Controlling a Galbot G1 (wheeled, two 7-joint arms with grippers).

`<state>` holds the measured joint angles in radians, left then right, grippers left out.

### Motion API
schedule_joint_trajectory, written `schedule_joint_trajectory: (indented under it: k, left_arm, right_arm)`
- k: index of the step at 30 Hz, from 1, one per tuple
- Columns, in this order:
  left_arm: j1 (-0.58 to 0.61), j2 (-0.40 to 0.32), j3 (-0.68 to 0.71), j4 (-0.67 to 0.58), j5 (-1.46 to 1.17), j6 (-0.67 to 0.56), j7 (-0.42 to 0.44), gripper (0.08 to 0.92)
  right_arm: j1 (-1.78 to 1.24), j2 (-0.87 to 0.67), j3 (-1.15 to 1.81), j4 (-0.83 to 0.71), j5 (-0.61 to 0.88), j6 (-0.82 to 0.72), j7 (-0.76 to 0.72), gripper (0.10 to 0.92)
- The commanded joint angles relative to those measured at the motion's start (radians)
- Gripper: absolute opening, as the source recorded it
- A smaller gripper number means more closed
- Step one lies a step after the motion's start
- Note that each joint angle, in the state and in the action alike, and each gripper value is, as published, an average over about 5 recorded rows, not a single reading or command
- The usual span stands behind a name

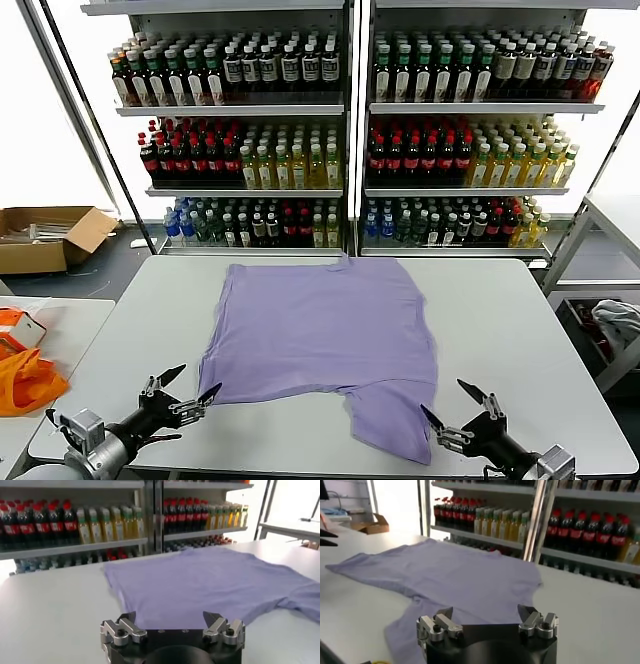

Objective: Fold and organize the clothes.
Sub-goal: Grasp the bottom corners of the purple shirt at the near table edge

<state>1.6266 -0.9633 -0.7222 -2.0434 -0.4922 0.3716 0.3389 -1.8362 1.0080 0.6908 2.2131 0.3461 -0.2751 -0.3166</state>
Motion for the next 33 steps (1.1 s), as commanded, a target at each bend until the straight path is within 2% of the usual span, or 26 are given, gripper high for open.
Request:
schedule_joint_trajectory:
  k: [1,9,12,25,28,33]
  left_arm:
    - [-0.012,0.007,0.037,0.015,0.038,0.045,-0.026,0.823]
    - [-0.023,0.008,0.038,0.056,0.029,0.045,-0.043,0.823]
    - [-0.027,0.004,0.043,0.066,0.029,0.047,-0.05,0.822]
    - [-0.034,-0.017,0.056,0.082,0.02,0.05,-0.061,0.817]
    - [-0.033,-0.022,0.057,0.084,0.019,0.049,-0.064,0.772]
    - [-0.03,-0.032,0.064,0.093,0.004,0.046,-0.077,0.63]
  right_arm:
    - [-0.028,-0.014,-0.02,0.017,-0.018,-0.041,0.011,0.823]
    - [-0.035,0.014,-0.046,-0.001,-0.018,-0.043,0.016,0.823]
    - [-0.03,0.021,-0.06,-0.009,-0.016,-0.045,0.026,0.798]
    - [-0.028,0.043,-0.105,-0.064,-0.014,-0.043,0.041,0.438]
    - [-0.032,0.056,-0.115,-0.066,-0.02,-0.038,0.038,0.351]
    - [-0.039,0.067,-0.124,-0.059,-0.02,-0.026,0.038,0.204]
